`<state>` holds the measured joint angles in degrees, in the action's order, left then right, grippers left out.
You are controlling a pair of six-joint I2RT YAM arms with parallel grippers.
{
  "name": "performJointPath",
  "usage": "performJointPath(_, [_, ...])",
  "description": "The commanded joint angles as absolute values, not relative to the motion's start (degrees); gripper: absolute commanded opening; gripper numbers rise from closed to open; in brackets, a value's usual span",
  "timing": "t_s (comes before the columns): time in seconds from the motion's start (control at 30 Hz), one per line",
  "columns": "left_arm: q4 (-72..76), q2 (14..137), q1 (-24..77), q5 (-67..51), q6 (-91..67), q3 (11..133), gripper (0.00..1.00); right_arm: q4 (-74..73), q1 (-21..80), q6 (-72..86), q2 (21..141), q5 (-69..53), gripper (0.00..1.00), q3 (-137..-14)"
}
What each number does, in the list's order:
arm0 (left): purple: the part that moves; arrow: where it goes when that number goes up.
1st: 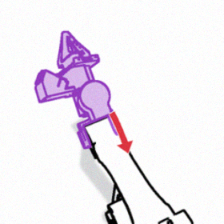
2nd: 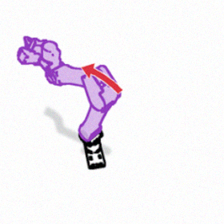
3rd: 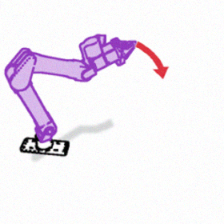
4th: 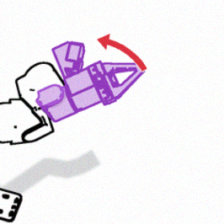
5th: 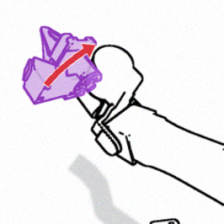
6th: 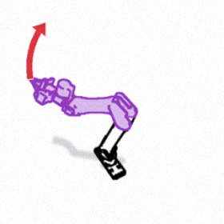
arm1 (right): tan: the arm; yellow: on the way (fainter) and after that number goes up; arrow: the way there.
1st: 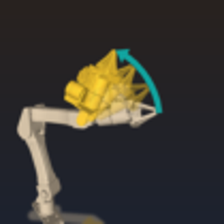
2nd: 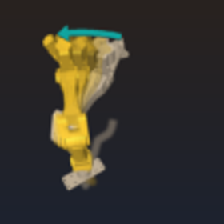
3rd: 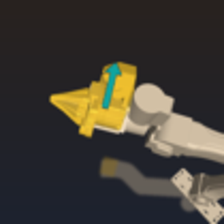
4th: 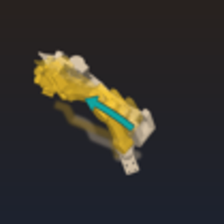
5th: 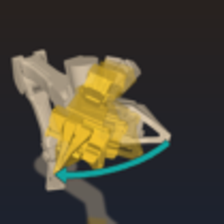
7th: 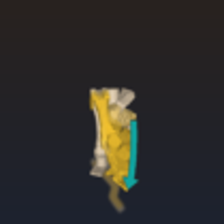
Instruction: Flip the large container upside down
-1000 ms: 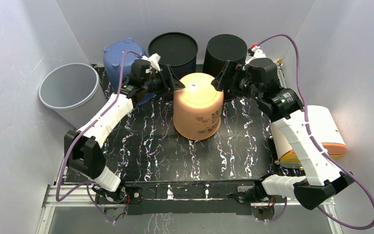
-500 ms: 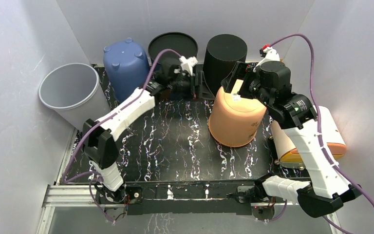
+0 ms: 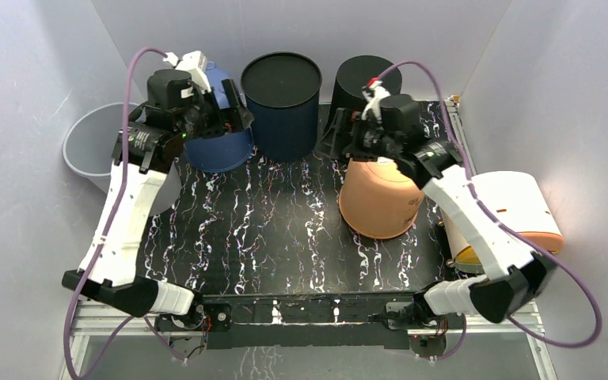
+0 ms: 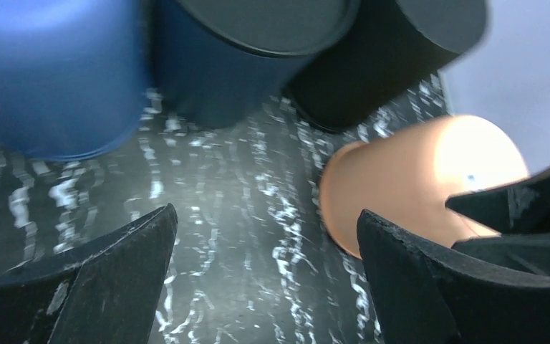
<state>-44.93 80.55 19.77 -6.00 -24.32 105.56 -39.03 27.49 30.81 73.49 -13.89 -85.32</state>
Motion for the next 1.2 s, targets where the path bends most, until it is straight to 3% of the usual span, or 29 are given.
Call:
performJointPath(0.0, [-53.4, 78.7, 18.7, 14.6, -20.6, 107.1, 0.97, -34.9, 32.3, 31.4, 78.9, -16.6, 0.98, -87.8])
performJointPath(0.23, [-58.2, 81.2, 14.5, 19.5, -18.1, 110.4, 0.98, -48.4, 34.5, 29.4, 86.8, 1.1, 0.98, -92.5])
performJointPath(0.47, [-58.0, 84.2, 7.7, 16.2, -16.5, 110.6, 0.98, -53.0, 33.0, 28.0, 84.7, 20.9, 0.98, -90.2])
performJointPath(0.63, [-57.5, 85.3, 4.8, 17.6, -14.2, 111.6, 0.98, -50.0, 32.8, 23.2, 82.8, 7.9, 0.98, -91.8])
performJointPath(0.7, [-59.6, 89.5, 4.4, 28.4, -11.7, 115.3, 0.98, -41.7, 32.8, 23.6, 77.8, -3.6, 0.98, -87.6])
performJointPath(0.8, [-57.9, 95.6, 3.1, 32.5, -7.7, 120.5, 0.98, -43.2, 32.8, 23.9, 77.0, -5.0, 0.98, -88.0])
performJointPath(0.9, [-54.2, 98.1, -5.3, 17.5, -5.7, 118.2, 0.98, -45.1, 32.7, 24.2, 76.9, -4.4, 0.98, -87.4])
performJointPath(1.0, [-54.4, 99.7, -9.7, 9.8, -6.7, 114.5, 0.96, -44.4, 32.7, 25.5, 75.8, -4.4, 0.98, -85.3])
performJointPath(1.17, [-54.1, 98.4, -11.5, 2.0, -7.8, 107.6, 0.77, -44.7, 32.7, 25.2, 76.5, -4.1, 0.98, -85.0])
